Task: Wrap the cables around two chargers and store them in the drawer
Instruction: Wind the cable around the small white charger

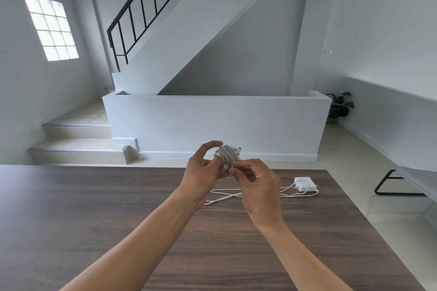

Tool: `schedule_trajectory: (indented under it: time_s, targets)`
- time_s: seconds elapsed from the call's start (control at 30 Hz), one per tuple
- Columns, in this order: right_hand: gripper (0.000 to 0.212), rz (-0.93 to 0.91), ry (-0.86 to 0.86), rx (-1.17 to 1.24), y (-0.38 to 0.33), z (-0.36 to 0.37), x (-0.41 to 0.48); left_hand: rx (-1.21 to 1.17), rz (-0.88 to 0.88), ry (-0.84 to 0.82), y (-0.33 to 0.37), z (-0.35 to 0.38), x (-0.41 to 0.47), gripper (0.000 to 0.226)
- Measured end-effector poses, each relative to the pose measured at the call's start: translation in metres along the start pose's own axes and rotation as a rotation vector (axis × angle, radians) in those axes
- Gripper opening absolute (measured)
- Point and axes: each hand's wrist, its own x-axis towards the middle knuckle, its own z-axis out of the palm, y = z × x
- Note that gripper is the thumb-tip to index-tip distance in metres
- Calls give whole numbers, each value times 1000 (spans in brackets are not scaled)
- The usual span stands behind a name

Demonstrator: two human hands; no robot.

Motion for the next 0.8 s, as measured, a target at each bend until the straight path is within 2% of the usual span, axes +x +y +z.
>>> schedule_trajectory:
  time_s: [0.13, 0.4, 0.57, 0.8]
  targets:
    - [18, 155, 0, 97, -2, 1, 0, 106, 42, 12, -3, -1, -2, 28]
    - [18, 159, 15, 90, -5, 10, -3, 319, 158, 60, -4, -5, -5, 33]
    - [18, 157, 27, 90, -7, 14, -3, 339, 175, 56, -3, -10, -7, 33]
    - [15, 141, -10, 100, -10, 17, 0, 247, 150, 53, -1, -14, -6, 30]
